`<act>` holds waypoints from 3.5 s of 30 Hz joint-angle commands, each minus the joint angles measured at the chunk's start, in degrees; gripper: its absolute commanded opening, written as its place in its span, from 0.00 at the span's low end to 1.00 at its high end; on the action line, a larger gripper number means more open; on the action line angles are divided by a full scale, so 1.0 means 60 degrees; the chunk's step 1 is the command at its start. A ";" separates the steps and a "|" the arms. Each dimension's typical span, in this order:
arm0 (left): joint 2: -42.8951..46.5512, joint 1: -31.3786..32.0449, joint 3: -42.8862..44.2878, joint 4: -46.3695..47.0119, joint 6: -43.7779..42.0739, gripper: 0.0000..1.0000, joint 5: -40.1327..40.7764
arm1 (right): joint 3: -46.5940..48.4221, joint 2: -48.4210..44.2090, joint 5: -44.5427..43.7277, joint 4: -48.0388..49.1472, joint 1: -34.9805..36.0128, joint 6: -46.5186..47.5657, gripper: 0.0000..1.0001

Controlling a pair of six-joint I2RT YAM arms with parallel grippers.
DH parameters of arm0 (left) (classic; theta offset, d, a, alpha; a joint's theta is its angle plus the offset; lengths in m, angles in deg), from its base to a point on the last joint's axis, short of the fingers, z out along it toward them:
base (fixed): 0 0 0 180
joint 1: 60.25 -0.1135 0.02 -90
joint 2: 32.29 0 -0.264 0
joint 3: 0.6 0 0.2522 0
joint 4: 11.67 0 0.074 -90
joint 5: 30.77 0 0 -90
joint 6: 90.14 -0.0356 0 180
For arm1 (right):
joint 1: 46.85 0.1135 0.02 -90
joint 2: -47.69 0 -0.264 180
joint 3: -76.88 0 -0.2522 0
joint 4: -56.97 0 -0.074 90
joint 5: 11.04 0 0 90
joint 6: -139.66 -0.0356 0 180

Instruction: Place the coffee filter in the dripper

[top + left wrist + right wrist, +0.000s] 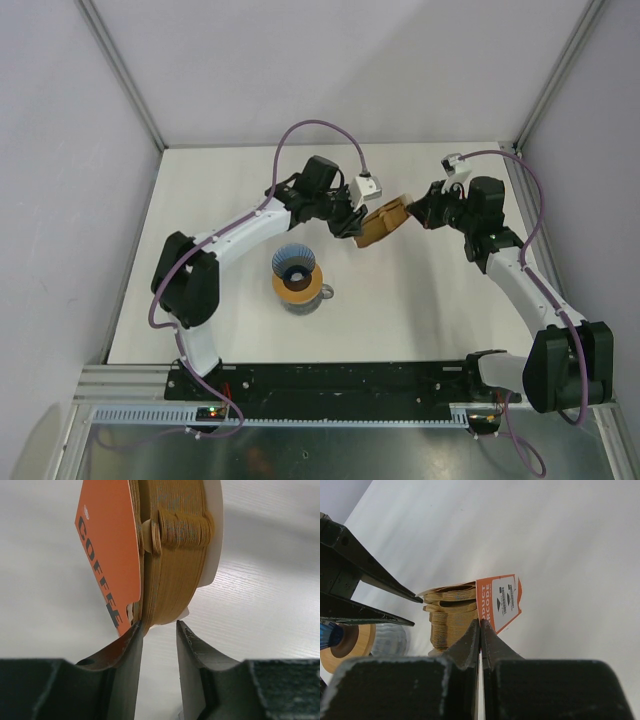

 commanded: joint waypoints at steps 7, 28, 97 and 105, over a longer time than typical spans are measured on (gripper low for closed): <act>0.0664 -0.0417 0.0167 0.0088 -0.0536 0.47 -0.1748 | 0.0112 -0.0298 0.0433 0.0402 -0.0037 -0.0008 0.00; 0.0280 -0.0587 0.0132 0.0001 -0.1756 0.56 -0.2536 | 0.0106 -0.0405 0.0326 0.0420 0.0221 -0.0218 0.00; 0.0313 -0.0047 -0.0068 -0.0249 -0.1332 0.00 -0.1548 | 0.0033 0.0063 -0.0275 0.0767 0.0442 -0.0335 0.00; 0.0415 0.0071 -0.0090 -0.0269 -0.1236 0.29 -0.1493 | 0.0031 0.0220 0.0129 0.0793 0.0442 -0.0202 0.00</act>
